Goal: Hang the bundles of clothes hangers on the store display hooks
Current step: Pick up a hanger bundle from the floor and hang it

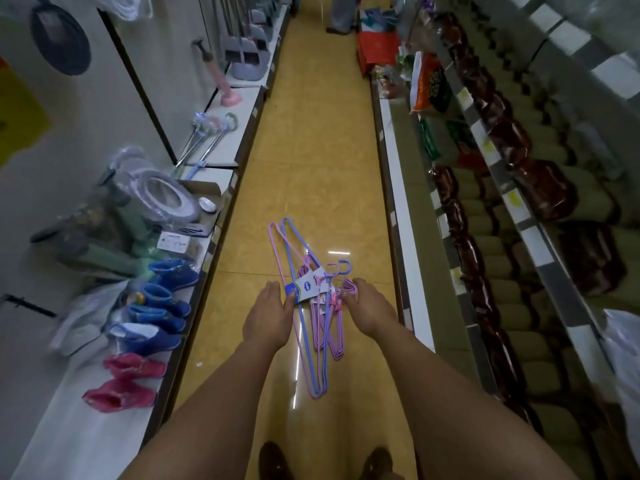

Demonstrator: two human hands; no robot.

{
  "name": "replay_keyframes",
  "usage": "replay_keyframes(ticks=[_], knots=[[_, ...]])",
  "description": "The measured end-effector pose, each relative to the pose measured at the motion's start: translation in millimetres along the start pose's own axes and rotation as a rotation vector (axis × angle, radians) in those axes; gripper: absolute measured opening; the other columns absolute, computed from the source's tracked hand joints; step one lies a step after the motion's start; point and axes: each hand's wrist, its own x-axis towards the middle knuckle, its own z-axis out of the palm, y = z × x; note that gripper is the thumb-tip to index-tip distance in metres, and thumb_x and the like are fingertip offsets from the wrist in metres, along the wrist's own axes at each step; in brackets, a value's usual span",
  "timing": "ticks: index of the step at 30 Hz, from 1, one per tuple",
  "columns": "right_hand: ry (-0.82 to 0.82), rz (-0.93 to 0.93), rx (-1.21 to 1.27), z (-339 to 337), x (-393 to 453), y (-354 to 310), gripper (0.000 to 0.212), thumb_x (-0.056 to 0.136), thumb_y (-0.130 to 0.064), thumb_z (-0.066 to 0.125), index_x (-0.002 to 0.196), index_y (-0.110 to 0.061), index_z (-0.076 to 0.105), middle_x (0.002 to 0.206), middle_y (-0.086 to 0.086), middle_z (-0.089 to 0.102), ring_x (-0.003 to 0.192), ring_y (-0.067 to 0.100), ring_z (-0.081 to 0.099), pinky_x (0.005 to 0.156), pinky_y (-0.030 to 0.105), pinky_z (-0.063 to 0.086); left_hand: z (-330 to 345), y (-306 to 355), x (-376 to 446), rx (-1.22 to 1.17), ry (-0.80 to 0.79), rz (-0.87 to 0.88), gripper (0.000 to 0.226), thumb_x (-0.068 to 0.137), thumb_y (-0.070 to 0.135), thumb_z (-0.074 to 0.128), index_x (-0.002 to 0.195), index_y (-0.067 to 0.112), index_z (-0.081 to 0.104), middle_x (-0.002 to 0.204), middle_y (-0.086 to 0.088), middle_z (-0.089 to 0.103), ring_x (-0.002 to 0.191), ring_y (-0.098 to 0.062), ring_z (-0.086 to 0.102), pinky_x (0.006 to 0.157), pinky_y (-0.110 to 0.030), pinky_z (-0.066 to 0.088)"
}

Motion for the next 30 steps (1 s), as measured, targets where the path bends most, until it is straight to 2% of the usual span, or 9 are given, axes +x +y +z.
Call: replay_keyframes(ticks=[5, 12, 18, 21, 24, 28, 30], knots=[[-0.025, 0.024, -0.041, 48.3, 78.1, 40.1, 0.046, 0.099, -0.042, 0.039, 0.139, -0.019, 0.039, 0.138, 0.006, 0.05, 0.121, 0.026, 0.051, 0.096, 0.041, 0.045, 68.8, -30.7, 57.6, -0.029, -0.018, -0.036, 0.055, 0.101, 0.041, 0.029, 0.146, 0.01, 0.027, 0.155, -0.006, 0.025, 0.142, -0.019, 0.025, 0.11, -0.034, 0.028], [-0.084, 0.024, -0.168, 152.0, 188.5, 127.9, 0.048, 0.099, -0.045, 0.037, 0.138, -0.017, 0.039, 0.133, 0.01, 0.052, 0.118, 0.029, 0.052, 0.095, 0.042, 0.045, 209.1, -100.9, 142.8, -0.01, -0.056, -0.109, 0.056, 0.101, 0.042, 0.027, 0.148, 0.011, 0.024, 0.156, -0.005, 0.025, 0.142, -0.019, 0.026, 0.11, -0.033, 0.029], [-0.098, 0.019, -0.129, 240.2, 267.4, 200.3, 0.046, 0.099, -0.045, 0.036, 0.136, -0.02, 0.041, 0.134, 0.009, 0.051, 0.118, 0.03, 0.051, 0.09, 0.037, 0.044, 324.3, -151.2, 209.0, -0.026, -0.074, -0.106, 0.053, 0.102, 0.038, 0.028, 0.148, 0.01, 0.026, 0.154, -0.006, 0.029, 0.14, -0.021, 0.03, 0.108, -0.033, 0.03], [-0.123, 0.034, -0.11, 283.3, 303.5, 232.3, 0.038, 0.101, -0.031, 0.036, 0.136, -0.019, 0.041, 0.134, 0.01, 0.053, 0.118, 0.03, 0.052, 0.088, 0.036, 0.044, 382.0, -173.5, 238.6, -0.04, -0.104, -0.082, 0.052, 0.102, 0.034, 0.03, 0.148, 0.009, 0.026, 0.153, -0.008, 0.03, 0.14, -0.021, 0.029, 0.111, -0.031, 0.028], [-0.151, 0.041, -0.109, 320.9, 332.9, 256.5, 0.041, 0.099, -0.015, 0.037, 0.139, -0.016, 0.04, 0.134, 0.011, 0.053, 0.12, 0.03, 0.051, 0.09, 0.034, 0.043, 433.2, -191.0, 263.7, -0.051, -0.116, -0.05, 0.05, 0.102, 0.028, 0.033, 0.148, 0.01, 0.026, 0.154, -0.007, 0.027, 0.141, -0.02, 0.028, 0.112, -0.03, 0.025], [-0.187, 0.043, -0.13, 358.8, 362.5, 273.9, 0.044, 0.095, -0.009, 0.041, 0.139, -0.01, 0.041, 0.134, 0.015, 0.054, 0.121, 0.032, 0.051, 0.094, 0.036, 0.044, 479.6, -200.4, 288.5, -0.079, -0.117, -0.027, 0.049, 0.1, 0.014, 0.035, 0.148, 0.013, 0.025, 0.153, -0.008, 0.03, 0.138, -0.023, 0.032, 0.108, -0.033, 0.031], [-0.196, 0.043, -0.11, 372.9, 373.5, 278.4, 0.046, 0.094, -0.009, 0.043, 0.139, -0.011, 0.041, 0.134, 0.015, 0.054, 0.121, 0.032, 0.051, 0.094, 0.035, 0.043, 492.5, -200.3, 298.7, -0.102, -0.112, -0.053, 0.052, 0.098, 0.009, 0.035, 0.149, 0.015, 0.024, 0.149, -0.008, 0.034, 0.134, -0.025, 0.038, 0.102, -0.033, 0.036]])
